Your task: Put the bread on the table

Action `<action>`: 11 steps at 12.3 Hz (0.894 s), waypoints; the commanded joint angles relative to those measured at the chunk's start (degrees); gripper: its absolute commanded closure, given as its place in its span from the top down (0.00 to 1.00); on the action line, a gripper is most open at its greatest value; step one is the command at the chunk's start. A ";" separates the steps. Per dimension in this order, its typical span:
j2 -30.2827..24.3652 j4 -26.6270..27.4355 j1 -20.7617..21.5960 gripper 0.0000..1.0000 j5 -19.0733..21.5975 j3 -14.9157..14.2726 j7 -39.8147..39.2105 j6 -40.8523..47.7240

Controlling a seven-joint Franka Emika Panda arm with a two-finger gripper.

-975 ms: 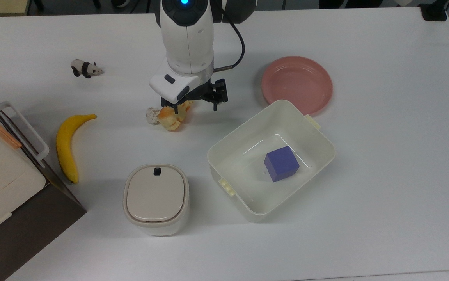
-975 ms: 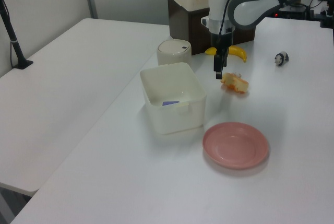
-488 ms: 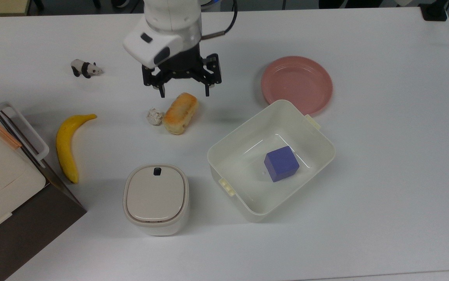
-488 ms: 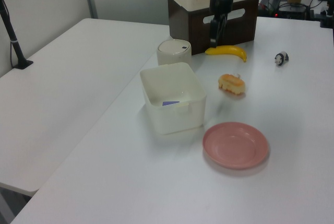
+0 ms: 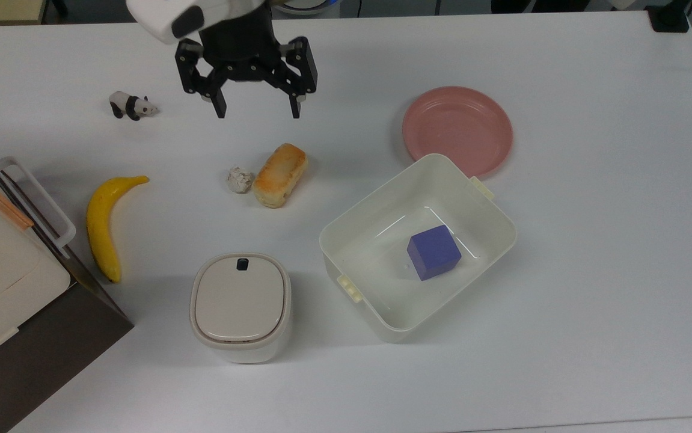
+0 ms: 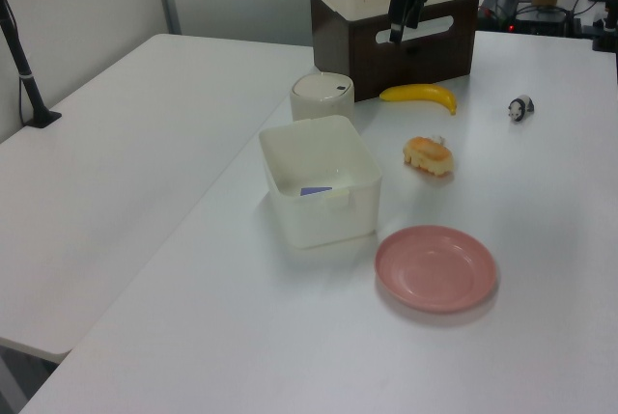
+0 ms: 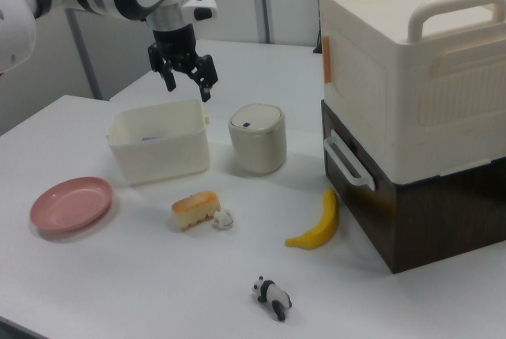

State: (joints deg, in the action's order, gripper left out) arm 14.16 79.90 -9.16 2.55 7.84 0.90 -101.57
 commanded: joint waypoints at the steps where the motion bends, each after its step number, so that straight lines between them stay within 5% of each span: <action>1: -0.19 -3.16 0.64 1.00 2.28 -0.98 8.19 3.74; 3: -0.01 -5.28 0.81 1.00 1.85 -0.98 15.86 6.90; 11: -0.19 -5.72 0.99 1.00 -2.72 -0.54 9.57 10.06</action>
State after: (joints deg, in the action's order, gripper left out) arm 14.26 75.22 -8.79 1.37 7.57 13.56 -95.74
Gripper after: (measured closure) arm 0.000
